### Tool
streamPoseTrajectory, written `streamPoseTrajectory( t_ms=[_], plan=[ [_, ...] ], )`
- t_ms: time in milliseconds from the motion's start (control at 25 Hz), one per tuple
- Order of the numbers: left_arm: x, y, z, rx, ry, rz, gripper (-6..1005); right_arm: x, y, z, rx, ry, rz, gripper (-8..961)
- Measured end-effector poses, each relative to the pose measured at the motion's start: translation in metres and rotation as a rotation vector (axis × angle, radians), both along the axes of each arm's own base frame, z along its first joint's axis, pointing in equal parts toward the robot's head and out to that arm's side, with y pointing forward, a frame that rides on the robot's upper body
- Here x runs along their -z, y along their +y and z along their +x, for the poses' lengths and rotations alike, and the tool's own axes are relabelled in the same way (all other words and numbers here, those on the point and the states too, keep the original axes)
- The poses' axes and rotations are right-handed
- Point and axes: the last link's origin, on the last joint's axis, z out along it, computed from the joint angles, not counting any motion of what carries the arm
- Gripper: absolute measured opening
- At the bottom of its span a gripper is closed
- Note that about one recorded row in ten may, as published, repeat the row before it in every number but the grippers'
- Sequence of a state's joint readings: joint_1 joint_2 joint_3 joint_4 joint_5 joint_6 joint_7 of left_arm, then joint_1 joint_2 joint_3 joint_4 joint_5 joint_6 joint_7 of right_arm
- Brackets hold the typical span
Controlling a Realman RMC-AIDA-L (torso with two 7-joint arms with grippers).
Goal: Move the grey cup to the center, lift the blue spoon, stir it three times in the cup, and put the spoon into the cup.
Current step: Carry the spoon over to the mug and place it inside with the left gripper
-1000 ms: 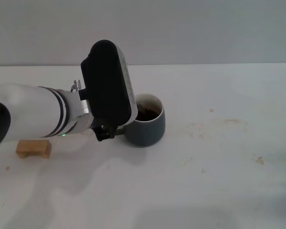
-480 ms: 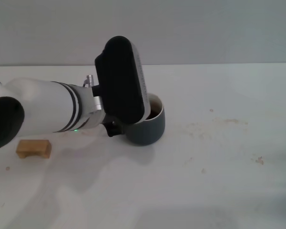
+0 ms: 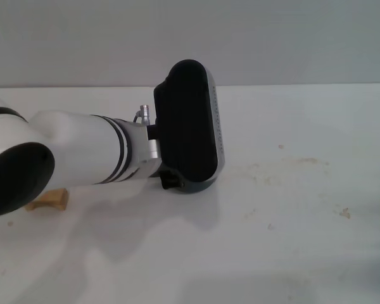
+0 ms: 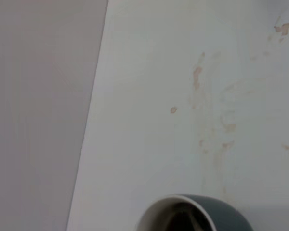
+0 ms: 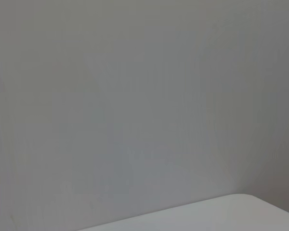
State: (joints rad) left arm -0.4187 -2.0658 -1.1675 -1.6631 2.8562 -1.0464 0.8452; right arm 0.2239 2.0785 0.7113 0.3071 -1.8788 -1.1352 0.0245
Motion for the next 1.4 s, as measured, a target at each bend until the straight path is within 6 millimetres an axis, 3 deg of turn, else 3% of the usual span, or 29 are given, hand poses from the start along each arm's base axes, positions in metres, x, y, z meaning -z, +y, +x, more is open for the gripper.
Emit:
streamPoseTrajectory(
  t_ms=[520,920,1400],
  plan=[
    [-0.009,-0.007,-0.011,-0.042,0.008,0.012,177,0.0,0.001,-0.001,-0.004,0.0,-0.002,-1],
    [-0.021,0.004,-0.025,-0.084,0.014,0.054,177,0.002,0.002,-0.003,-0.012,-0.001,-0.01,-1],
    [-0.019,0.009,-0.023,-0.073,0.021,0.05,177,0.001,0.003,-0.003,-0.015,-0.003,-0.009,-1]
  ],
)
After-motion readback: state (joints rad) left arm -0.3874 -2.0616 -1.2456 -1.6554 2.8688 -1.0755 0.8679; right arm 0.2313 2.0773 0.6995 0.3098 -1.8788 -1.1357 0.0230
